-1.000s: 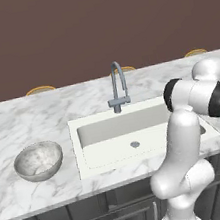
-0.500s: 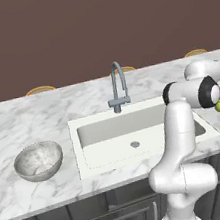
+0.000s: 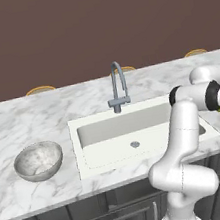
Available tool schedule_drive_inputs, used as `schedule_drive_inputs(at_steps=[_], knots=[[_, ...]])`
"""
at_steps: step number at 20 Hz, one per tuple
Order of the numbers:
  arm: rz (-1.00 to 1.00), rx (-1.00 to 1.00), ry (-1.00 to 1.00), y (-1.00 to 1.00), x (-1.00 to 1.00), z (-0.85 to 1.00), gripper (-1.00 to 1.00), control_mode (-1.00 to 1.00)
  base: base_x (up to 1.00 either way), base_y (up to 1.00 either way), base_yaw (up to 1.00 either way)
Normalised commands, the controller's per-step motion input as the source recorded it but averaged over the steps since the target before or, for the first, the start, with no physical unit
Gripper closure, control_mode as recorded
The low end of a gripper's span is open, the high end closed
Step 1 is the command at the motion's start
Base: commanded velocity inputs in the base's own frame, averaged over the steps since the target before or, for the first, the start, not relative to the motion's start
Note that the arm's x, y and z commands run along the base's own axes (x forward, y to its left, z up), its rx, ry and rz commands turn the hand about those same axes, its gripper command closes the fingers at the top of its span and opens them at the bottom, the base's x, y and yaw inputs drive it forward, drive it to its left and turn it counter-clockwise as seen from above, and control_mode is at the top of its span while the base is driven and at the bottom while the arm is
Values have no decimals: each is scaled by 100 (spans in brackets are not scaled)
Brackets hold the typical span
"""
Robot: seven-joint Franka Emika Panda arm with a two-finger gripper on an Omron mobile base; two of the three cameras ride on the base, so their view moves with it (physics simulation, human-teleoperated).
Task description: There is a mixed pile of frozen fruits and vegetables on the counter. Locate all the frozen vegetables and place the items in a bowl on the counter. Take all the frozen fruits and defrost them in a running sink.
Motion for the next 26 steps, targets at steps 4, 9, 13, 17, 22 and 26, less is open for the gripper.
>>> schedule_drive_inputs(at_steps=[4, 9, 13, 17, 22, 26], knots=[[-5, -1, 6, 2, -8, -25, -100, -100, 0, 0, 0], [-8, 0, 8, -14, -23, -16, -100, -100, 0, 0, 0], [-8, 0, 6, -5, -15, -12, -100, -100, 0, 0, 0], [-12, 7, 4, 0, -22, -28, -100, -100, 0, 0, 0], [-11, 7, 4, 3, -19, -33, -100, -100, 0, 0, 0], [-2, 5, 0, 11, -6, -21, 100, -100, 0, 0, 0]])
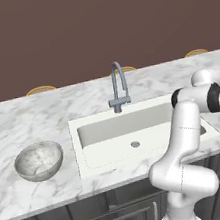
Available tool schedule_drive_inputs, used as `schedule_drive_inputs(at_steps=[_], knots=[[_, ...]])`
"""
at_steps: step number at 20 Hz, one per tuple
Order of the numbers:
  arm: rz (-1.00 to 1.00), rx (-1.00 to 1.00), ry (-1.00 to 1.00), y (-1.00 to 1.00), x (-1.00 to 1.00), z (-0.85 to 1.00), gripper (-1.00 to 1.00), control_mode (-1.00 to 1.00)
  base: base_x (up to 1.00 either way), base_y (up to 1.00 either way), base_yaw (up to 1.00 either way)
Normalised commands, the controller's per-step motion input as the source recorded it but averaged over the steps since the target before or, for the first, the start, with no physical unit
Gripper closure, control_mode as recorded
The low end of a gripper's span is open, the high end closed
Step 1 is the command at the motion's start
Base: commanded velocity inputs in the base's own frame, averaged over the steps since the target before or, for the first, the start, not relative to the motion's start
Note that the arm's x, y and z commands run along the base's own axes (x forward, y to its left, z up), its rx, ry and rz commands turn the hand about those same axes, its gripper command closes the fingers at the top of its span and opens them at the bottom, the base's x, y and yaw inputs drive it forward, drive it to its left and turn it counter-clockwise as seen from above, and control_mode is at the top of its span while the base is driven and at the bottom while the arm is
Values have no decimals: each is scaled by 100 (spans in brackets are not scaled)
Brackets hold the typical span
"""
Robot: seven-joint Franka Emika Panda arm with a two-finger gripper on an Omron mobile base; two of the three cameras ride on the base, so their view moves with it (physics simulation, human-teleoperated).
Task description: There is a mixed pile of frozen fruits and vegetables on the counter. Locate all the frozen vegetables and place the items in a bowl on the counter. Take all the frozen fruits and defrost them in a running sink.
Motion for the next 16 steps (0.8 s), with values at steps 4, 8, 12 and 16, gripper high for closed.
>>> schedule_drive_inputs(at_steps=[4, 8, 12, 16], knots=[[-1, 4, 0, 6, 0, -8, 100, -100, 0, 0, 0], [0, -1, 0, 31, -6, 3, 100, -100, 0, 0, 0], [1, -12, -13, 97, -39, 33, 100, -100, 0, 0, 0], [2, -21, -14, 83, -38, 78, 100, -100, 0, 0, 0]])
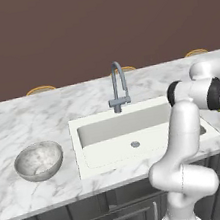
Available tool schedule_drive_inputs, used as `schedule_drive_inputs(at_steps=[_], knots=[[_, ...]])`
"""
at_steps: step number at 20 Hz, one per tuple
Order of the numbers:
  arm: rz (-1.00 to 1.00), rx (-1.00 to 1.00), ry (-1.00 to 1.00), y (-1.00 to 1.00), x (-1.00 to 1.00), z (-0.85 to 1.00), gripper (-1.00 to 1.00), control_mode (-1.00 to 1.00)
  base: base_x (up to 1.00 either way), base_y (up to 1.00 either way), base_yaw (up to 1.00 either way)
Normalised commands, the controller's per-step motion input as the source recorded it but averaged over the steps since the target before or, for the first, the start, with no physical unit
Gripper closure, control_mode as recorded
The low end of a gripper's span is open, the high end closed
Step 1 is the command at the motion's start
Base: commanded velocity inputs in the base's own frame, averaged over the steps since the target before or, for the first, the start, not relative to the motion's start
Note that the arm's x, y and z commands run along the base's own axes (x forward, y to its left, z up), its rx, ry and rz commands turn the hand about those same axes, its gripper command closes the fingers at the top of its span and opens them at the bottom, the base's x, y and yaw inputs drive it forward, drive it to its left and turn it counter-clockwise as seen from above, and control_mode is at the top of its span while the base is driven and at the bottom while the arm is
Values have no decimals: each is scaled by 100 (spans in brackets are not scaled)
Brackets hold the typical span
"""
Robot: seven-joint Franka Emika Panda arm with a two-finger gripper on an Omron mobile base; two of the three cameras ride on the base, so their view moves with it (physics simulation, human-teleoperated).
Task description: There is a mixed pile of frozen fruits and vegetables on the counter. Locate all the frozen vegetables and place the items in a bowl on the counter. Take all the frozen fruits and defrost them in a running sink.
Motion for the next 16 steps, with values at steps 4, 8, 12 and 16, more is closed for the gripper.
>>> schedule_drive_inputs(at_steps=[4, 8, 12, 16], knots=[[1, -19, -5, 97, -21, 57, 100, -100, 0, 0, 0], [3, -13, -3, 100, -31, 35, 100, -100, 0, 0, 0], [11, -5, 1, 100, -26, 36, 100, -100, 0, 0, 0], [7, 0, 4, 100, 0, 0, 100, -100, 0, 0, 0]])
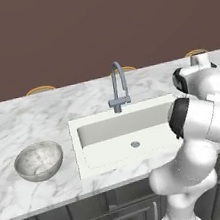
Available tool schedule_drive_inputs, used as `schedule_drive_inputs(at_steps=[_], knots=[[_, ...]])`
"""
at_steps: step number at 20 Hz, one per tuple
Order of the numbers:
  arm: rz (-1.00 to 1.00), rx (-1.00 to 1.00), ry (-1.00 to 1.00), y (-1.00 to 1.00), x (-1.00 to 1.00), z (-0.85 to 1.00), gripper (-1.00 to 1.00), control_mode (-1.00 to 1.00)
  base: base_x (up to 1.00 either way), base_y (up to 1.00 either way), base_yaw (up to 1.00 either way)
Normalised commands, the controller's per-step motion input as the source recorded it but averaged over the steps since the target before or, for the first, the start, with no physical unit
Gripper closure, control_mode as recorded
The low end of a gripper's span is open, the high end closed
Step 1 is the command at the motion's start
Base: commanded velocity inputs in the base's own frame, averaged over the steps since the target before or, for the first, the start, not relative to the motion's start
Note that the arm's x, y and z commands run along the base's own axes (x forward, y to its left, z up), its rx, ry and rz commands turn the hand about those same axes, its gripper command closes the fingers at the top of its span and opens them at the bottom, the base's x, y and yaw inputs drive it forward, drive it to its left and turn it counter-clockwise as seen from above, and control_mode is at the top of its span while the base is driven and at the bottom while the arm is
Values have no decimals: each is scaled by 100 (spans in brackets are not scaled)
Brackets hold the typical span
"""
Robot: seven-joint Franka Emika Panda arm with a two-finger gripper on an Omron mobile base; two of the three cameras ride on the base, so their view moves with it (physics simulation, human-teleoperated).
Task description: There is a mixed pile of frozen fruits and vegetables on the counter. Locate all the frozen vegetables and place the items in a bowl on the counter. Take all the frozen fruits and defrost them in a running sink.
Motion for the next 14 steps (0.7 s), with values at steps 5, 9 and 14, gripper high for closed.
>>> schedule_drive_inputs(at_steps=[5, 9, 14], knots=[[11, 1, 8, 100, 0, 0, 100, -100, 0, 0, 0], [15, 2, 10, 97, 8, 7, 100, -100, 0, 0, 0], [14, 3, 16, 85, 18, 5, 100, -100, 0, 0, 0]])
